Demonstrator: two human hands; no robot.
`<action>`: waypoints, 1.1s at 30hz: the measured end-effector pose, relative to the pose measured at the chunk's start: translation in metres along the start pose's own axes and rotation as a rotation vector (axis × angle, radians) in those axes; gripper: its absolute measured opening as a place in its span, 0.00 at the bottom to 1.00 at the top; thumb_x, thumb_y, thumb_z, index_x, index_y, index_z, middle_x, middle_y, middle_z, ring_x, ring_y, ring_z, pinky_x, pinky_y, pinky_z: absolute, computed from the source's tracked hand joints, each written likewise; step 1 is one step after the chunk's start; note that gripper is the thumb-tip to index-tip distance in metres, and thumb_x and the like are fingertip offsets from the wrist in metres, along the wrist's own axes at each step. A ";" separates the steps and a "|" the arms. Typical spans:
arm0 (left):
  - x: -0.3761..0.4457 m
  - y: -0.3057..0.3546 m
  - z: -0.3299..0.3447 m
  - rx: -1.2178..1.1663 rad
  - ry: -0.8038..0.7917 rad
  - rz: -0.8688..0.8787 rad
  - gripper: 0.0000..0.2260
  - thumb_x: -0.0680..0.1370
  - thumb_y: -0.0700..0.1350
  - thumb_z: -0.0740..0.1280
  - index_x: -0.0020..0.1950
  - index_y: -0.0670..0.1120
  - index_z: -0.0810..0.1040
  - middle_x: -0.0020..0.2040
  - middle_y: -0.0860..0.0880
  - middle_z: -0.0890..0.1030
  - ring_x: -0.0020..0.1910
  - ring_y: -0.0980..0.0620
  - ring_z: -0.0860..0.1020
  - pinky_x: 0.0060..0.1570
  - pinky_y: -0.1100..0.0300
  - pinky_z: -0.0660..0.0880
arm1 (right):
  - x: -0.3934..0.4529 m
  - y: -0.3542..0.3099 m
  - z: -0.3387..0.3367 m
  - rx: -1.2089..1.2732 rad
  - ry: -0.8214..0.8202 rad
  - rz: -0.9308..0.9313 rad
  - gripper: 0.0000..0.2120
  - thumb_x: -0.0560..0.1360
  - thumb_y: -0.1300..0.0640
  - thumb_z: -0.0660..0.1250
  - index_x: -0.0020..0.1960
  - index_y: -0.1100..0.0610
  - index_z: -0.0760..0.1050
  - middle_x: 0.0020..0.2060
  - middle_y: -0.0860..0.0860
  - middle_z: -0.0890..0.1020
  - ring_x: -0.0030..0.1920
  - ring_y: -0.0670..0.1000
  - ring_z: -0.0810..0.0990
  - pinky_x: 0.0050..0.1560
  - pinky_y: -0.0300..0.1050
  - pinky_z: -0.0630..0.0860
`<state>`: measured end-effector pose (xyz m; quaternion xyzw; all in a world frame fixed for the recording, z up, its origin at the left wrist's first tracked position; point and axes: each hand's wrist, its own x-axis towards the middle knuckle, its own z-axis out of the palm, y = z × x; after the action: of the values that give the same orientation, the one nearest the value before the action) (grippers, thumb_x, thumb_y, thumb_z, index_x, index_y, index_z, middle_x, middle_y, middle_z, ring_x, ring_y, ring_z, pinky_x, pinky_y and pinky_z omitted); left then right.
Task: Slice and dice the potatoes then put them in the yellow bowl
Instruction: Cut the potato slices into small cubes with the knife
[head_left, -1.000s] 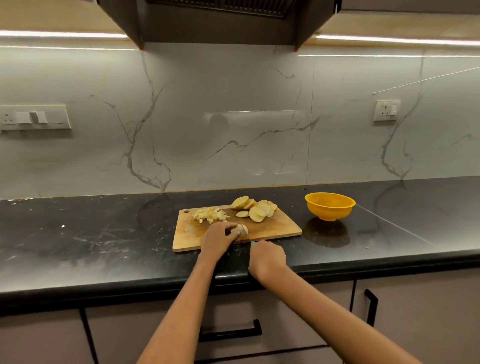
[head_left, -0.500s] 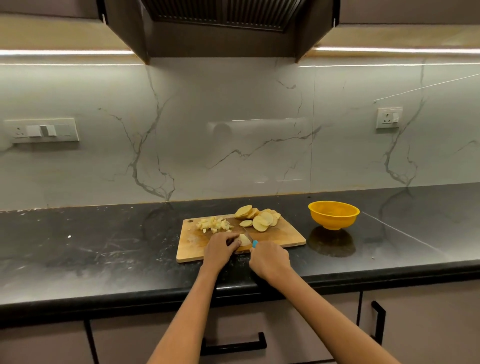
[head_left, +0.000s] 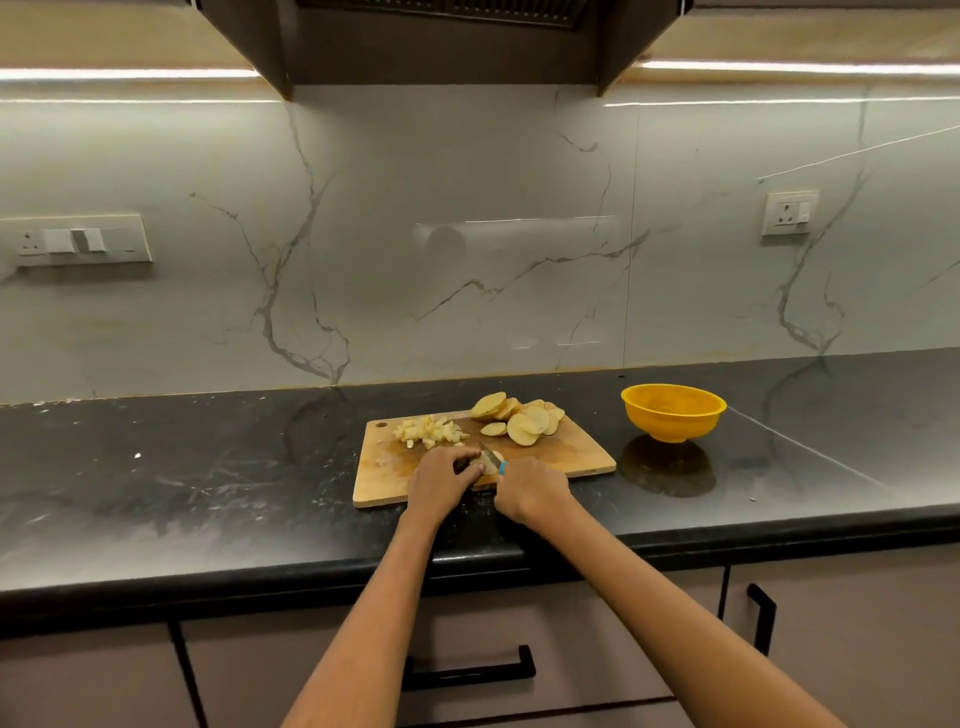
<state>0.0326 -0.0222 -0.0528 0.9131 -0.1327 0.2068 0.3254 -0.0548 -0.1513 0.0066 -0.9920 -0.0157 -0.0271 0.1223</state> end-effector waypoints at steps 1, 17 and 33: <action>0.000 0.000 0.000 -0.003 -0.002 -0.001 0.14 0.76 0.49 0.67 0.61 0.48 0.79 0.60 0.49 0.80 0.60 0.52 0.75 0.59 0.55 0.72 | 0.003 -0.001 -0.002 0.010 -0.021 -0.002 0.14 0.80 0.56 0.59 0.60 0.62 0.74 0.57 0.57 0.79 0.57 0.55 0.77 0.52 0.45 0.72; -0.002 0.002 0.000 -0.032 0.049 -0.069 0.13 0.77 0.49 0.66 0.60 0.47 0.79 0.59 0.50 0.80 0.59 0.53 0.74 0.57 0.58 0.69 | -0.048 0.030 -0.020 -0.052 0.063 0.006 0.15 0.81 0.51 0.57 0.59 0.60 0.74 0.57 0.56 0.79 0.57 0.55 0.77 0.51 0.46 0.71; 0.000 -0.001 0.000 -0.026 0.073 -0.054 0.12 0.75 0.48 0.69 0.57 0.47 0.81 0.56 0.50 0.82 0.56 0.53 0.77 0.54 0.57 0.73 | -0.006 0.006 0.010 -0.064 0.108 -0.024 0.17 0.82 0.51 0.55 0.58 0.62 0.75 0.54 0.56 0.80 0.54 0.55 0.79 0.51 0.47 0.74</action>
<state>0.0325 -0.0212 -0.0531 0.9039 -0.0986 0.2293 0.3474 -0.0606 -0.1547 -0.0047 -0.9922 -0.0203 -0.0825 0.0908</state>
